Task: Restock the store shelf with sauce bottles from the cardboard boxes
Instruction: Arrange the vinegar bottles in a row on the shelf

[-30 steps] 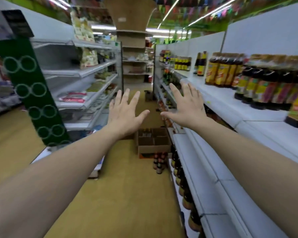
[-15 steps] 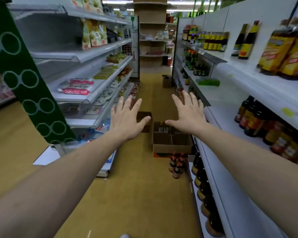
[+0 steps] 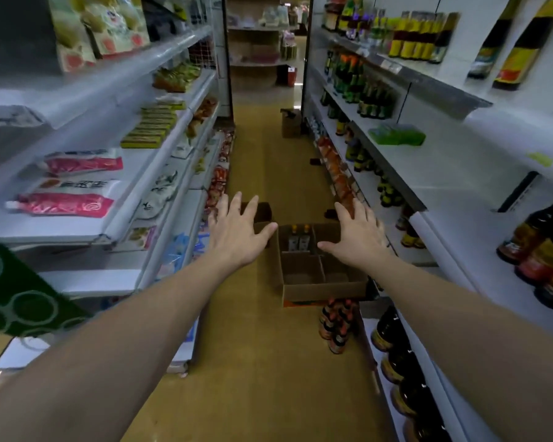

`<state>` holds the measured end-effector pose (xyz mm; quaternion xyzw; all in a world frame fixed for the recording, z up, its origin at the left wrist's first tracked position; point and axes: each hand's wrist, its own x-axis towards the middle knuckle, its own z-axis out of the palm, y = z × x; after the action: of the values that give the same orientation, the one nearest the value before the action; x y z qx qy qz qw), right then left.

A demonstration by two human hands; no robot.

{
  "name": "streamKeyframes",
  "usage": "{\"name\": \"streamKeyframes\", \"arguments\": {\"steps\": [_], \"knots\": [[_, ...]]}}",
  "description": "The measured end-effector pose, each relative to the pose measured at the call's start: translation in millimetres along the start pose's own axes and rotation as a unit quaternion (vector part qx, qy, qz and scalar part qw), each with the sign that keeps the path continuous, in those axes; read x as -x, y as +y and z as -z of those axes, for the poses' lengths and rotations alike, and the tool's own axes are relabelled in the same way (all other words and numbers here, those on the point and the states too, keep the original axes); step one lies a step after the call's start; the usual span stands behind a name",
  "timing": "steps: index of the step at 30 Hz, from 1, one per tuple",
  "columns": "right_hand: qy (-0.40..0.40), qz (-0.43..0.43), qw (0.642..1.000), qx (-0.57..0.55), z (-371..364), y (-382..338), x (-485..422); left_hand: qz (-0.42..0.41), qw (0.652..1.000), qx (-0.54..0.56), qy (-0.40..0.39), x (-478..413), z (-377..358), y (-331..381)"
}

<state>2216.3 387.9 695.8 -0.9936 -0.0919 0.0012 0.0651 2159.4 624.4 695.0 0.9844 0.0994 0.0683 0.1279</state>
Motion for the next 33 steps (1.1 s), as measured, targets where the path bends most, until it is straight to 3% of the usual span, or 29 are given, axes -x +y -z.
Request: {"name": "streamKeyframes", "arguments": {"steps": [9, 17, 25, 33], "knots": [[-0.067, -0.023, 0.996, -0.063, -102.7, 13.1, -224.6, 0.013, 0.999, -0.012, -0.040, -203.0, -97.9, -13.7], [-0.218, -0.072, 0.971, -0.063, -169.2, 52.6, -384.6, 0.061, 0.982, -0.009, -0.177, -361.3, -190.5, 1.7], [-0.232, -0.109, 0.958, -0.127, -216.6, 56.1, -537.7, 0.038, 0.977, 0.000, -0.211, -519.3, -263.5, 6.0], [-0.266, -0.219, 0.923, -0.172, -356.1, 51.6, -630.2, 0.025, 0.935, 0.071, -0.348, -654.8, -428.4, -24.9]]}}
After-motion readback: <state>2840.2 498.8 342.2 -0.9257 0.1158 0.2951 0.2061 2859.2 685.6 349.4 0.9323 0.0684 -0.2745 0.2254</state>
